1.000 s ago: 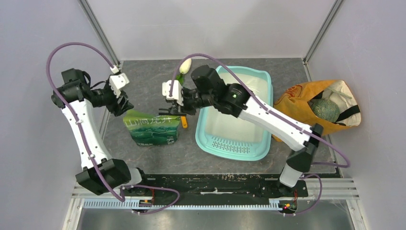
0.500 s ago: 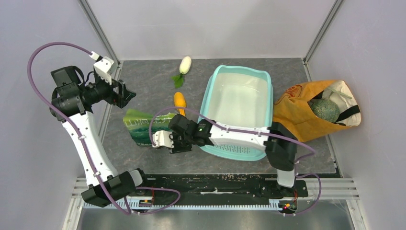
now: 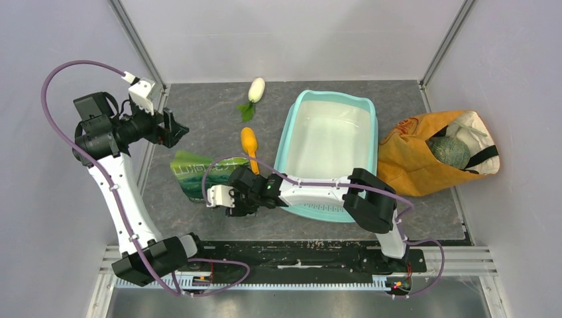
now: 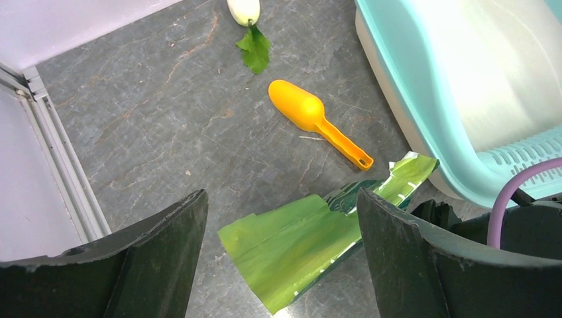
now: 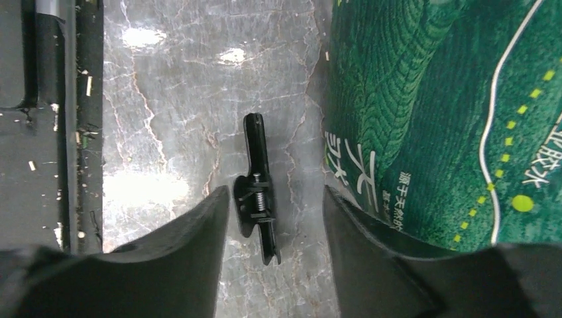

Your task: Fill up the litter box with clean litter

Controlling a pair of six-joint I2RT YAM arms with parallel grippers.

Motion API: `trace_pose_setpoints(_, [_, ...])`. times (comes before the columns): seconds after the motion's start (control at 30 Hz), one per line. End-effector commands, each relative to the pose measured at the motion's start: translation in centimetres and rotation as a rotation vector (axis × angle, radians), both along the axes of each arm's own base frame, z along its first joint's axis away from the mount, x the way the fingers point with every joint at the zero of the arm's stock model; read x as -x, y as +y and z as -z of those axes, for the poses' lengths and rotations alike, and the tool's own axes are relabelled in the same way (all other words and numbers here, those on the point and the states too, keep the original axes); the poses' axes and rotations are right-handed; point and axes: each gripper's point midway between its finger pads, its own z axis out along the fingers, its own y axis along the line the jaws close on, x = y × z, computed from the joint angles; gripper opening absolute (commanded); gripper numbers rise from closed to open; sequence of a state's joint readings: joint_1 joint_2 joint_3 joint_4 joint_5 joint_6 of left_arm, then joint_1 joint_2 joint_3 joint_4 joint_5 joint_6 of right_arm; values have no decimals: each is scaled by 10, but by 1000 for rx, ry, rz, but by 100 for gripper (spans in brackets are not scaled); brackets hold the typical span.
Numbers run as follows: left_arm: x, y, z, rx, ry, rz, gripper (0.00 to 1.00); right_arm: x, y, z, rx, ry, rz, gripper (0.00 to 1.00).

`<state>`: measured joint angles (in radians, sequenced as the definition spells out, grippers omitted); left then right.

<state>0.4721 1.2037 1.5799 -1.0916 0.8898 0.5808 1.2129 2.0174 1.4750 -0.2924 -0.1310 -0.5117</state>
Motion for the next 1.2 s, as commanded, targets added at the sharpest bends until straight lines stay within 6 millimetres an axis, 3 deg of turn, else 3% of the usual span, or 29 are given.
trace_pose_setpoints(0.0, [3,3,9,-25,32,22,89,8,15,-46,-106,22,-4,66])
trace_pose_setpoints(0.1, [13,0,26,-53,89,85,91,14,16,-78,-139,52,-5,71])
trace_pose_setpoints(0.33, [31,7,66,-124,259,192,91,32,2,-164,-253,167,-44,72])
trace_pose_setpoints(0.4, [38,6,77,-137,290,245,89,25,-3,-187,-306,225,-5,73])
trace_pose_setpoints(0.53, [54,0,91,-178,294,366,83,-16,-16,-220,-393,365,128,76])
trace_pose_setpoints(0.6, [61,-2,98,-202,284,402,78,-45,-26,-220,-403,403,204,80])
trace_pose_setpoints(0.77, [73,-5,110,-295,228,490,72,-82,-30,-210,-400,600,310,90])
trace_pose_setpoints(1.03, [67,-5,103,-306,188,473,73,-80,-4,-170,-323,893,325,91])
trace_pose_setpoints(1.17, [62,-4,99,-295,182,450,74,-71,4,-170,-321,1014,288,87])
